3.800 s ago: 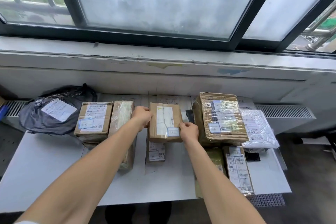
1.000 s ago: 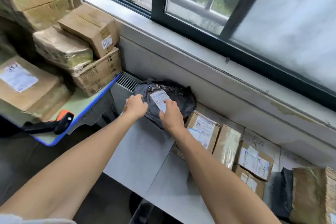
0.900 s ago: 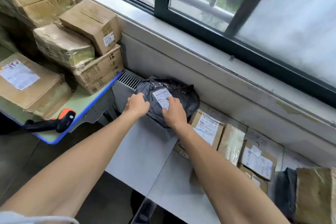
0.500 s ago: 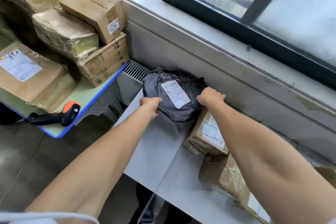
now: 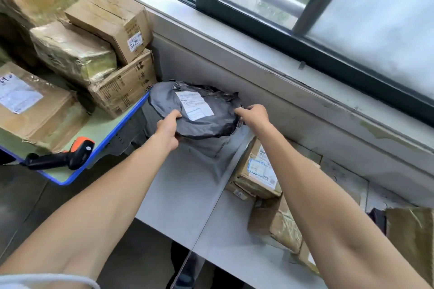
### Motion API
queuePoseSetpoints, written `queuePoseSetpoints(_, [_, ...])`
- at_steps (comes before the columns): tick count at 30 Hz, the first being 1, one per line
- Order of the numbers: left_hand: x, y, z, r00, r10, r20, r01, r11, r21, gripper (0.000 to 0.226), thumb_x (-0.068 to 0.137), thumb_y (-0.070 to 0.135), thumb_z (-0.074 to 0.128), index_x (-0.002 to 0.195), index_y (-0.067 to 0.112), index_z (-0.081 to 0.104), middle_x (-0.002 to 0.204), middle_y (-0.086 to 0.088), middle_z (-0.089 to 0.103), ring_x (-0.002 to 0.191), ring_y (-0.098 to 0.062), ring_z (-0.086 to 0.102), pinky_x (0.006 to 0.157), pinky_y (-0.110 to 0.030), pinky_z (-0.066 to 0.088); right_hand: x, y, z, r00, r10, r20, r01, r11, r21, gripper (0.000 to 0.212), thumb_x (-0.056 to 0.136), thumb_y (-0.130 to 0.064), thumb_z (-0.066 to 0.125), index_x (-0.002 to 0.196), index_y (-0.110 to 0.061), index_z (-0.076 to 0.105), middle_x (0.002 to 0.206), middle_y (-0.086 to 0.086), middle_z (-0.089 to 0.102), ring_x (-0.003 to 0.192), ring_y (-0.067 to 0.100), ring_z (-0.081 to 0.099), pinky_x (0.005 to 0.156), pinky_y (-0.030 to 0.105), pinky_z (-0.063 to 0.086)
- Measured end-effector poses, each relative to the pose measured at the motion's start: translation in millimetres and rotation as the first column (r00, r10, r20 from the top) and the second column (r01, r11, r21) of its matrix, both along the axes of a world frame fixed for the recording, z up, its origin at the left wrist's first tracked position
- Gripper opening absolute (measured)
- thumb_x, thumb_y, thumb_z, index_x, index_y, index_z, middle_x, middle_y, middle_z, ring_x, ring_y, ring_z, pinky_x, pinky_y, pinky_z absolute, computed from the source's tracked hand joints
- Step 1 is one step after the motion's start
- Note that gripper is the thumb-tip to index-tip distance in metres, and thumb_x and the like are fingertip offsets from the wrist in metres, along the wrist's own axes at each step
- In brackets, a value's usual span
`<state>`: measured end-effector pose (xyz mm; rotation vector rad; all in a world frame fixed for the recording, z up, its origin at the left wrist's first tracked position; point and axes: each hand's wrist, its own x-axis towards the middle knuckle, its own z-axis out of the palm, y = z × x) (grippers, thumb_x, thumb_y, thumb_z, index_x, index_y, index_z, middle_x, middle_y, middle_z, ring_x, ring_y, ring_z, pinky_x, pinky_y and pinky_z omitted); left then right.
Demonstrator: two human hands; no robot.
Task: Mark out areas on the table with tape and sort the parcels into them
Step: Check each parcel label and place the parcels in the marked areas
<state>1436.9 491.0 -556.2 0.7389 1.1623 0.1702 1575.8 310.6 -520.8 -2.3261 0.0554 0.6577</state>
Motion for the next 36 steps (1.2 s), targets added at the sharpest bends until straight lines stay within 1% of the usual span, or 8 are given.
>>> queuePoseSetpoints(3, [-9, 14, 18, 0.999, 0.014, 0.052, -0.018, 0.997, 0.075, 0.031, 0.08, 0.01, 0.063, 0.11, 0.005, 0.058, 0.094, -0.013, 0.069, 0.07, -0.024, 0.066, 0.066, -0.034, 0.056, -3, -3, 13, 0.991, -0.122, 0.059, 0.115, 0.988, 0.103, 0.063, 0.08, -0.056, 0.061, 0.126, -0.012, 0.055, 0.118, 0.006, 0.06, 0.107, 0.025, 0.058, 0.082, 0.031, 0.041])
queuePoseSetpoints(5, [-13, 21, 31, 0.996, -0.058, 0.066, 0.047, 0.988, 0.145, 0.031, 0.08, 0.01, 0.063, 0.111, 0.003, 0.06, 0.096, -0.015, 0.07, 0.071, -0.025, 0.066, 0.067, -0.036, 0.057, -5, -4, 26, 0.977, -0.187, -0.099, 0.209, 0.931, 0.3, 0.077, 0.08, -0.062, 0.063, 0.134, -0.009, 0.052, 0.125, 0.005, 0.063, 0.109, 0.023, 0.062, 0.088, 0.034, 0.047])
queuePoseSetpoints(7, [-16, 22, 44, 0.984, -0.163, 0.074, 0.142, 0.963, 0.228, 0.033, 0.081, 0.009, 0.063, 0.113, 0.0, 0.062, 0.102, -0.018, 0.07, 0.073, -0.026, 0.066, 0.069, -0.036, 0.057, -8, -10, 42, 0.937, -0.13, -0.324, 0.287, 0.814, 0.505, 0.064, 0.08, -0.058, 0.069, 0.122, -0.011, 0.063, 0.116, 0.009, 0.071, 0.107, 0.029, 0.066, 0.091, 0.041, 0.052])
queuePoseSetpoints(10, [-16, 16, 65, 0.951, -0.289, 0.108, 0.244, 0.919, 0.31, 0.032, 0.084, 0.003, 0.059, 0.116, 0.003, 0.063, 0.1, -0.016, 0.069, 0.073, -0.025, 0.066, 0.065, -0.031, 0.055, -18, -25, 62, 0.947, -0.001, -0.322, 0.217, 0.743, 0.633, 0.042, 0.084, -0.031, 0.076, 0.116, -0.006, 0.067, 0.11, 0.019, 0.072, 0.097, 0.034, 0.069, 0.089, 0.046, 0.057])
queuePoseSetpoints(13, [-12, 3, 85, 0.901, -0.402, 0.165, 0.334, 0.884, 0.326, 0.029, 0.087, 0.003, 0.056, 0.115, 0.008, 0.061, 0.097, -0.014, 0.069, 0.075, -0.026, 0.066, 0.061, -0.028, 0.055, -30, -53, 74, 0.956, -0.024, -0.291, 0.225, 0.695, 0.683, 0.033, 0.086, -0.011, 0.074, 0.115, 0.001, 0.065, 0.102, 0.021, 0.072, 0.082, 0.03, 0.071, 0.074, 0.039, 0.061])
queuePoseSetpoints(17, [1, -19, 98, 0.812, -0.496, 0.308, 0.418, 0.862, 0.285, 0.036, 0.09, 0.014, 0.061, 0.126, 0.008, 0.059, 0.113, -0.013, 0.07, 0.101, -0.03, 0.067, 0.086, -0.038, 0.055, -40, -102, 79, 0.965, -0.061, -0.257, 0.223, 0.709, 0.669, 0.032, 0.086, -0.007, 0.073, 0.116, 0.0, 0.064, 0.105, 0.021, 0.072, 0.084, 0.03, 0.071, 0.075, 0.039, 0.06])
queuePoseSetpoints(22, [27, -59, 105, 0.763, -0.566, 0.313, 0.477, 0.819, 0.317, 0.019, 0.086, 0.006, 0.069, 0.104, 0.012, 0.068, 0.101, -0.009, 0.074, 0.083, -0.023, 0.072, 0.081, -0.038, 0.056, -48, -159, 79, 0.96, -0.119, -0.255, 0.261, 0.716, 0.647, 0.034, 0.085, -0.003, 0.071, 0.117, 0.006, 0.063, 0.111, 0.023, 0.069, 0.091, 0.032, 0.068, 0.093, 0.046, 0.055])
queuePoseSetpoints(36, [48, -125, 98, 0.703, -0.674, 0.225, 0.598, 0.732, 0.326, 0.021, 0.082, 0.014, 0.074, 0.103, 0.013, 0.068, 0.094, -0.006, 0.076, 0.079, -0.02, 0.073, 0.067, -0.03, 0.057, -63, -239, 67, 0.935, -0.24, -0.262, 0.355, 0.686, 0.635, 0.034, 0.085, -0.007, 0.073, 0.117, 0.002, 0.064, 0.107, 0.018, 0.073, 0.092, 0.029, 0.072, 0.079, 0.037, 0.059])
